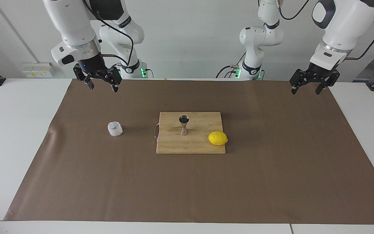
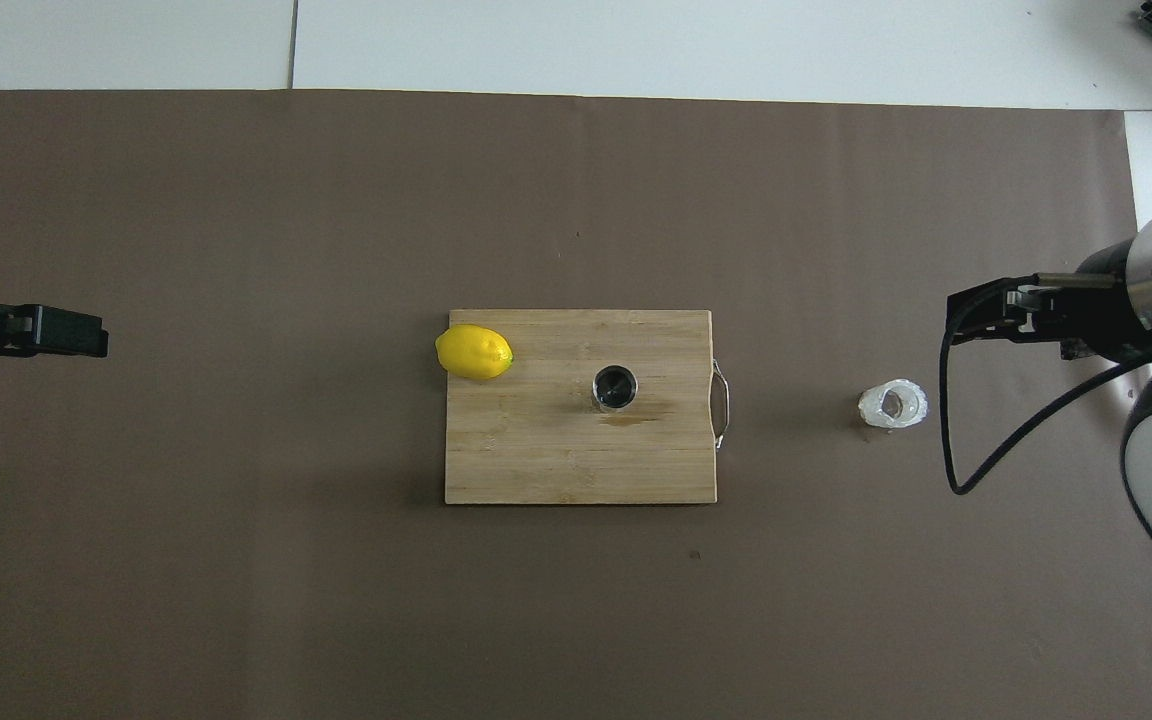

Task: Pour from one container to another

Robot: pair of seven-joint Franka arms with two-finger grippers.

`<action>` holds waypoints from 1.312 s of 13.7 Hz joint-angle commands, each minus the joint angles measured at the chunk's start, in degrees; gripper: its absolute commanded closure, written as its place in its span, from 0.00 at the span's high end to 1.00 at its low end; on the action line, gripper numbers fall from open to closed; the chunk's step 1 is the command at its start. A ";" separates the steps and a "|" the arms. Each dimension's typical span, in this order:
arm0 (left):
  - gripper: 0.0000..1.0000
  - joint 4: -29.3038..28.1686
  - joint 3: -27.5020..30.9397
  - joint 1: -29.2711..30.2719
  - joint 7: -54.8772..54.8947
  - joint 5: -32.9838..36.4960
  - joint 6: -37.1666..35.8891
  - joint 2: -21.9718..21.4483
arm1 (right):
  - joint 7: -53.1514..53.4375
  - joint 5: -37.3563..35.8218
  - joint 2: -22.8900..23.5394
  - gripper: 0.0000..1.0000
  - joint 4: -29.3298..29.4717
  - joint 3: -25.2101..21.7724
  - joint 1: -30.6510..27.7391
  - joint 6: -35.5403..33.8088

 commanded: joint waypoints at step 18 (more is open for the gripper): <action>1.00 2.56 -1.58 0.30 -0.15 0.52 -2.45 2.60 | -1.74 -1.27 -1.17 1.00 -2.17 -7.72 3.09 -2.44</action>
